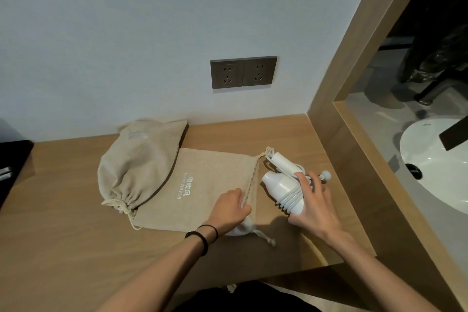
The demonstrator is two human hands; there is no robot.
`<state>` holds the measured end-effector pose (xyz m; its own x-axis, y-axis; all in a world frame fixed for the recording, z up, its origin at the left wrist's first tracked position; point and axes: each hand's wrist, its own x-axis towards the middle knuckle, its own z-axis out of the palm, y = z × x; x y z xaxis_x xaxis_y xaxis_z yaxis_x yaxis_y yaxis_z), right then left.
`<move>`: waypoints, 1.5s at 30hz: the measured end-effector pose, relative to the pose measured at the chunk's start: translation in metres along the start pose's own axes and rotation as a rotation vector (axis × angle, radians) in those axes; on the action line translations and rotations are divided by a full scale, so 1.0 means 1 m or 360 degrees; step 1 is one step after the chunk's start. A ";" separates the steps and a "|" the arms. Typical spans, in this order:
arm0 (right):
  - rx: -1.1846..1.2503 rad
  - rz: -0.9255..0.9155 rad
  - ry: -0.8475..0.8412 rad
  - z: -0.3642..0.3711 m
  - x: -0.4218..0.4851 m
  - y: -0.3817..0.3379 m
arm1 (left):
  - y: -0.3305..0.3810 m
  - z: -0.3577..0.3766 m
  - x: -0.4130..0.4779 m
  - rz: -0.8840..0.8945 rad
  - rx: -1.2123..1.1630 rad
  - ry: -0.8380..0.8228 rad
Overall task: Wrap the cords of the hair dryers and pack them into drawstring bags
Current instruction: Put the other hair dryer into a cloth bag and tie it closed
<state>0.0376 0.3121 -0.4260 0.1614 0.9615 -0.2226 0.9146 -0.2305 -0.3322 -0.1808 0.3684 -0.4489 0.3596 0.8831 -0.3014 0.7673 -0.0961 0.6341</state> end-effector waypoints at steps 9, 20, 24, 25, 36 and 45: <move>-0.0320 -0.0460 -0.0101 -0.013 -0.031 0.010 | 0.005 -0.024 -0.019 0.0027 -0.0419 0.0413; -0.0476 -0.0832 -0.0428 -0.041 -0.023 -0.024 | -0.006 -0.041 -0.055 0.0401 -0.0070 0.0459; -0.0265 -0.0787 -0.0481 -0.042 -0.018 -0.034 | -0.010 -0.037 -0.068 0.0481 0.0042 0.0254; -0.0236 -0.0775 -0.0470 -0.042 -0.017 -0.037 | -0.011 -0.034 -0.071 0.0433 0.0018 0.0232; -0.0355 -0.0705 -0.0141 -0.001 -0.039 -0.091 | -0.010 -0.037 -0.089 0.0160 -0.0394 0.0597; -0.0474 -0.0881 0.0109 0.031 -0.039 -0.104 | -0.004 -0.052 -0.074 0.0089 -0.0594 0.0425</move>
<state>-0.0752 0.2938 -0.4109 -0.3511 0.9359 -0.0284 0.9317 0.3462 -0.1097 -0.2379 0.3273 -0.3918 0.2079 0.9733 -0.0967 0.4891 -0.0178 0.8720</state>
